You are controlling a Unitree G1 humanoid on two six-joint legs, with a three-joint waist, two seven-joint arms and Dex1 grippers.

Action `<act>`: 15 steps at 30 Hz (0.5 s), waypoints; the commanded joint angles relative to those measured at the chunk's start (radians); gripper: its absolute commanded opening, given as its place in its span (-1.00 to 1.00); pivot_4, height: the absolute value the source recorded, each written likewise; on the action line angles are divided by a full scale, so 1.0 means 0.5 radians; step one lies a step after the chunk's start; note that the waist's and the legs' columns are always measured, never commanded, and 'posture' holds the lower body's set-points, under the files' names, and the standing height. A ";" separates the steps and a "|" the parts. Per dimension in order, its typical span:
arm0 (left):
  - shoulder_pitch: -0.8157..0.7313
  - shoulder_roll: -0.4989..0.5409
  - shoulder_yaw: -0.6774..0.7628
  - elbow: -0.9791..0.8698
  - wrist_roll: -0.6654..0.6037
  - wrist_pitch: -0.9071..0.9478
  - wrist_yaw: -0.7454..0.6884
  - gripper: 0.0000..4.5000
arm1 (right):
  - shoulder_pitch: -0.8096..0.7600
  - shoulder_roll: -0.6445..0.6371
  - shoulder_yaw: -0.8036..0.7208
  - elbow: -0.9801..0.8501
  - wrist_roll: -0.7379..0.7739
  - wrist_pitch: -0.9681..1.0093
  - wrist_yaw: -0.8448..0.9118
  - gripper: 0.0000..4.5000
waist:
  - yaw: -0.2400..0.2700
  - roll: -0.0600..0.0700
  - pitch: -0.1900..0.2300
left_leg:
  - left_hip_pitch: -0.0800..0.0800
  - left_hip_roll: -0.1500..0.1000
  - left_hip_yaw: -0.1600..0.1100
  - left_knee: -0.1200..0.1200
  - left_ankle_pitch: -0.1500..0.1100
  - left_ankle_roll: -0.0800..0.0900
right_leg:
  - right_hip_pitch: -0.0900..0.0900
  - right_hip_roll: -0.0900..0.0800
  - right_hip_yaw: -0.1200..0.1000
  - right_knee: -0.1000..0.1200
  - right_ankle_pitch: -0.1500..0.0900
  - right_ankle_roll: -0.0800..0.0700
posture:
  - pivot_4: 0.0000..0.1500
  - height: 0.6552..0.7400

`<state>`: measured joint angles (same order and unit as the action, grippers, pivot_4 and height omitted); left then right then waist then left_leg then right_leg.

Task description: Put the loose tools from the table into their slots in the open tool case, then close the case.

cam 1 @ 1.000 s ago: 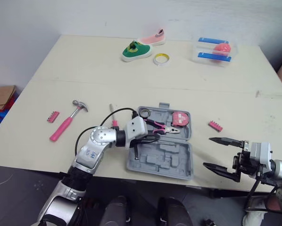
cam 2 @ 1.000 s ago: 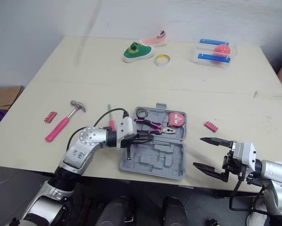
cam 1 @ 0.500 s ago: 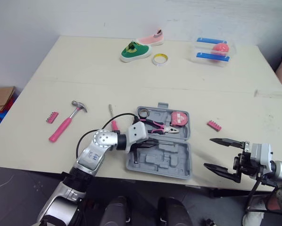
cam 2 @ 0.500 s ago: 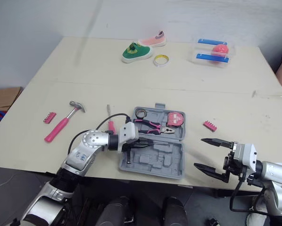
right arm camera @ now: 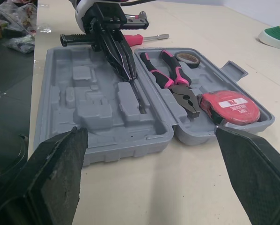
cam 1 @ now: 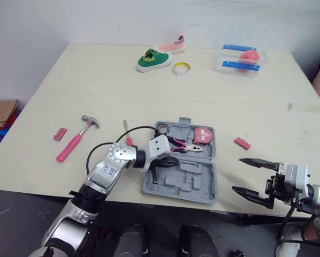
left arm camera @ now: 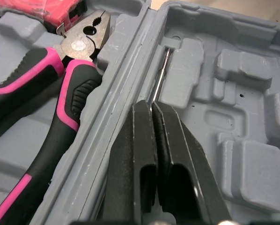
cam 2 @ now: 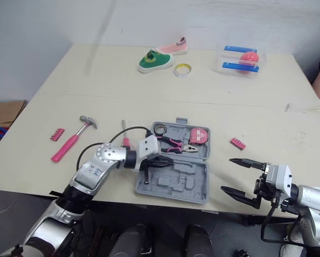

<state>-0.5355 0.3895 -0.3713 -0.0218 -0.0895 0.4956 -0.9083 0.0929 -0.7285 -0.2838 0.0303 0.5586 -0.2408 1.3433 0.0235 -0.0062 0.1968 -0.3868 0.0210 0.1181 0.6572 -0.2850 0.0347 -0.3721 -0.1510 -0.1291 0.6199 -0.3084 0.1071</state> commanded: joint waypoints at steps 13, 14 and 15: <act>0.255 0.112 0.789 -0.409 -0.713 -0.373 -0.124 -0.46 | -0.034 -0.121 -0.319 0.236 0.088 -0.084 0.088 1.00 | -0.004 0.003 0.003 | -0.006 0.008 0.003 0.002 -0.001 -0.004 | -0.006 0.003 -0.003 -0.002 0.001 -0.008 | 1.00 1.00; 0.284 0.155 0.840 -0.424 -0.710 -0.406 -0.115 -0.28 | -0.044 -0.131 -0.346 0.273 0.087 -0.096 0.092 1.00 | -0.004 0.003 0.003 | -0.006 0.008 0.004 0.001 -0.002 -0.004 | -0.006 0.003 -0.003 -0.002 0.001 -0.007 | 1.00 1.00; 0.328 0.220 0.940 -0.438 -0.724 -0.400 -0.089 -0.07 | -0.069 -0.151 -0.386 0.331 0.087 -0.102 0.081 1.00 | -0.005 0.003 0.003 | -0.006 0.008 0.004 0.001 -0.002 -0.004 | -0.006 0.004 -0.003 -0.003 0.001 -0.007 | 1.00 1.00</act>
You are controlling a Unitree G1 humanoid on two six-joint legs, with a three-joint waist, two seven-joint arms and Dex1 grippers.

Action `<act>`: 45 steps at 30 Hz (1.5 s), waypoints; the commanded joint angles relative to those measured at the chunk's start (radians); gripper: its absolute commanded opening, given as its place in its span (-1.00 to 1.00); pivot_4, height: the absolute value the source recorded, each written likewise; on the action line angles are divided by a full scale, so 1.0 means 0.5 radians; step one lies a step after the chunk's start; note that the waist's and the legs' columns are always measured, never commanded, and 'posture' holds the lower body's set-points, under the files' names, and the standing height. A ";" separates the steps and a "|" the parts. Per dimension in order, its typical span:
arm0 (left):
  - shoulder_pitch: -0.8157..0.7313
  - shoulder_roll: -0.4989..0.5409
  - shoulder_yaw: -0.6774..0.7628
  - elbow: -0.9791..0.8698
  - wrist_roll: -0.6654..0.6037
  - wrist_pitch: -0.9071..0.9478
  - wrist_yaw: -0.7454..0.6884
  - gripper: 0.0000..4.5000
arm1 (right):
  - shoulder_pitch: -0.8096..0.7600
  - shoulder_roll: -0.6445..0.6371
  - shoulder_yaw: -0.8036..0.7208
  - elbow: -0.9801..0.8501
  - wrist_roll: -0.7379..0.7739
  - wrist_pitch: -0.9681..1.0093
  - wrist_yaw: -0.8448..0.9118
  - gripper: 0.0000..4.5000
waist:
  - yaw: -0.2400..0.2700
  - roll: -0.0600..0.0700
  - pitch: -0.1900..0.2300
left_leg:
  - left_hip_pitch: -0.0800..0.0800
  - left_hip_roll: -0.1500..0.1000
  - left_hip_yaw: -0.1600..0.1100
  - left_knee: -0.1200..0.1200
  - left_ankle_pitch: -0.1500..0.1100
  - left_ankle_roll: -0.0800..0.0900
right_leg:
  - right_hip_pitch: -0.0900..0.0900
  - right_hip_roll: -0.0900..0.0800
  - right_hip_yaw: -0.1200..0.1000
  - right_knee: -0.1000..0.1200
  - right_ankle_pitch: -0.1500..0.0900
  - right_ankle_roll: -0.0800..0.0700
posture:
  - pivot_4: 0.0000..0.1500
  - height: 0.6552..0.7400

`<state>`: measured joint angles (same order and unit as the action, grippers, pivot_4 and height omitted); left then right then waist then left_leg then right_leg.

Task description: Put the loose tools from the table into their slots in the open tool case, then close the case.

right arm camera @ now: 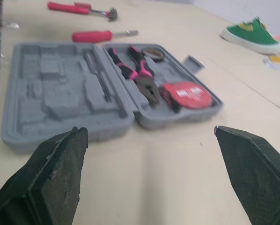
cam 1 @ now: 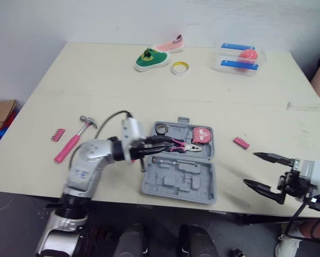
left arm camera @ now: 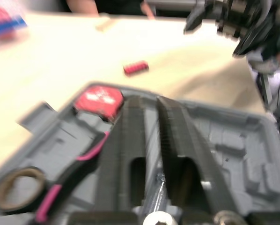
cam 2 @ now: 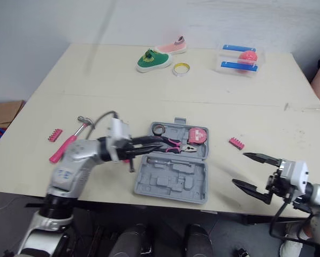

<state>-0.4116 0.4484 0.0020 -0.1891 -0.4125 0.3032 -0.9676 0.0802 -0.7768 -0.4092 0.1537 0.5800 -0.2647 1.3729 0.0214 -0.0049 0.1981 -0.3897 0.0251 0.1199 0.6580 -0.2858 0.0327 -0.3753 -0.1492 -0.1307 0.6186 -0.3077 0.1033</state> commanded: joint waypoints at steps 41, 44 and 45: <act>1.222 0.989 1.790 1.018 -0.181 -0.378 0.219 0.98 | -0.325 -0.151 -0.300 1.012 -0.042 -0.498 0.011 1.00 | -0.100 0.001 0.005 | 0.003 0.009 0.010 -0.028 -0.017 -0.019 | -0.016 0.000 0.005 -0.012 -0.004 -0.013 | 1.00 1.00; 1.193 0.976 1.693 0.795 -0.237 -0.126 0.264 0.98 | -0.327 -0.038 -0.194 0.592 0.036 -0.297 -0.059 1.00 | -0.100 0.001 0.005 | 0.003 0.010 0.011 -0.025 -0.016 -0.019 | -0.016 0.000 0.006 -0.008 -0.004 -0.013 | 1.00 1.00; 1.195 0.974 1.667 0.721 -0.281 0.009 0.277 0.98 | -0.326 -0.010 -0.164 0.486 0.046 -0.257 -0.076 1.00 | -0.100 0.001 0.005 | 0.003 0.009 0.011 -0.024 -0.017 -0.019 | -0.017 0.000 0.008 -0.005 -0.004 -0.013 | 1.00 1.00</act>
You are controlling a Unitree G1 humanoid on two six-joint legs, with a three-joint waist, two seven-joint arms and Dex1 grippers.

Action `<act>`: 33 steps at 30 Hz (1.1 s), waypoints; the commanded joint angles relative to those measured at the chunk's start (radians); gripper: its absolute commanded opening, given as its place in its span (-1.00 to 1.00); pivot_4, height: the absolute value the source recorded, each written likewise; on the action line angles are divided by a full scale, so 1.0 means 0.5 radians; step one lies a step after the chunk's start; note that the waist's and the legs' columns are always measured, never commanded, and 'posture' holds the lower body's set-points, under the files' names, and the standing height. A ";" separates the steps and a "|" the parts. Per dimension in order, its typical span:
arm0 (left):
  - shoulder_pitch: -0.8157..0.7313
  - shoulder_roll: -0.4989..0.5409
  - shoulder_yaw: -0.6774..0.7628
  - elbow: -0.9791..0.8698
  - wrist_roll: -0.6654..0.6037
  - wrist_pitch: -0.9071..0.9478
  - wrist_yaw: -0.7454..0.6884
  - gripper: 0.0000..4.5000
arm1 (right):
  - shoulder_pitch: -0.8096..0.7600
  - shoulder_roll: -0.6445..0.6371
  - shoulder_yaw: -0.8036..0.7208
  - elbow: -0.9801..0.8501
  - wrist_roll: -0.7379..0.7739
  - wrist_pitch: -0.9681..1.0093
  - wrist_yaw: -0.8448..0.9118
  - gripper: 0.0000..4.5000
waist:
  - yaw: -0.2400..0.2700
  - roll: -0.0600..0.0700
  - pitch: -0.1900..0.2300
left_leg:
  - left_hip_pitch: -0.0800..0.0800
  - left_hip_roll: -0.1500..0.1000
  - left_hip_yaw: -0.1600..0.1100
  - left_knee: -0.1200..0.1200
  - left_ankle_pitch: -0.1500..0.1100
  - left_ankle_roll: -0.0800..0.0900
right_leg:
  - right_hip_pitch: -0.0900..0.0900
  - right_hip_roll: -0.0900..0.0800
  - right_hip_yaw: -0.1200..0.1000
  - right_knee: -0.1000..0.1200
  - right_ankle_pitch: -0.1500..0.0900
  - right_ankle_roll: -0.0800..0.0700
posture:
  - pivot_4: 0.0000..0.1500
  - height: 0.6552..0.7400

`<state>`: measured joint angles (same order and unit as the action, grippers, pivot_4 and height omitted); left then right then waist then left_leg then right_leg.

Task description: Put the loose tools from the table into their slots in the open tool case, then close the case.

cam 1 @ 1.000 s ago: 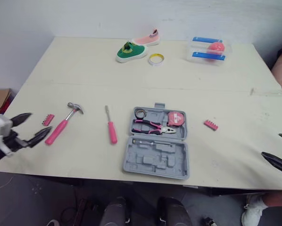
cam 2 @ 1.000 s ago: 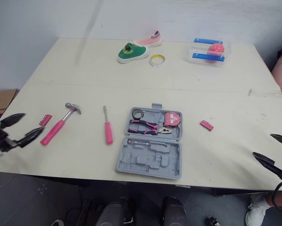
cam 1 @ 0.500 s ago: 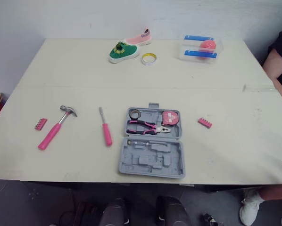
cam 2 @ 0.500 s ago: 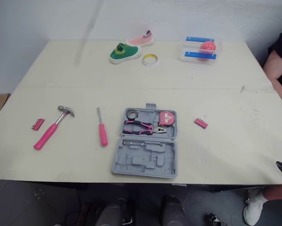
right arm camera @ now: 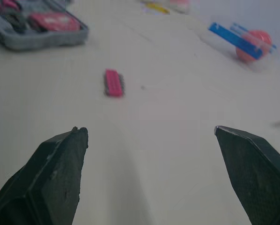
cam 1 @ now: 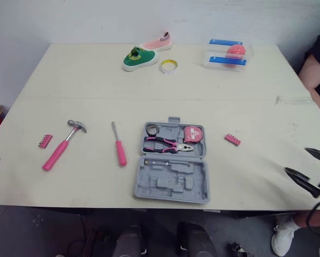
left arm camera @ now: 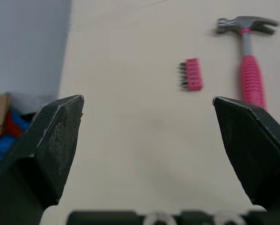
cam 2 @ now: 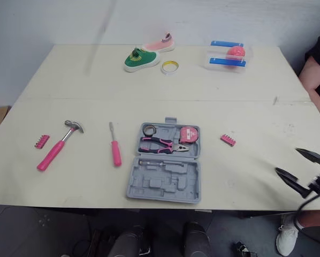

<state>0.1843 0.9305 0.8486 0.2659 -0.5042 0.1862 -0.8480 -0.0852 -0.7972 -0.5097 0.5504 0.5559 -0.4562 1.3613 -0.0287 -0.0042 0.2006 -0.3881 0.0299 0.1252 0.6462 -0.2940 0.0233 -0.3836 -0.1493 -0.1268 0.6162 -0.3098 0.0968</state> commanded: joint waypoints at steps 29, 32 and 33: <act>-0.874 -0.076 -1.122 0.106 0.368 0.702 0.296 0.98 | -0.013 0.309 0.547 -1.422 0.163 0.600 -0.165 1.00 | 0.004 -0.010 0.000 | -0.002 -0.002 0.024 0.002 0.015 0.004 | -0.021 0.004 0.013 0.020 0.001 0.001 | 1.00 1.00; -0.940 -0.114 -1.181 0.191 0.394 0.723 0.281 0.74 | -0.017 0.301 0.568 -1.535 0.154 0.676 -0.251 1.00 | 0.008 -0.010 0.000 | 0.000 -0.002 0.027 0.002 0.016 0.007 | -0.021 0.004 0.013 0.021 0.001 0.001 | 1.00 1.00; -0.944 -0.122 -1.201 0.194 0.395 0.744 0.256 0.62 | -0.018 0.297 0.574 -1.568 0.150 0.703 -0.277 1.00 | 0.009 -0.010 0.000 | 0.001 -0.002 0.028 0.003 0.016 0.007 | -0.021 0.004 0.014 0.022 0.001 0.001 | 1.00 1.00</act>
<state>-0.2954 0.8798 0.2787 0.3398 -0.3165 0.5410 -0.6995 -0.0930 -0.6422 -0.2205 -0.1729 0.6227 -0.1219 1.2476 -0.0243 -0.0092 0.2007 -0.3874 0.0291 0.1392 0.6475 -0.2865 0.0256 -0.3939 -0.1475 -0.1194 0.6275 -0.3095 0.0973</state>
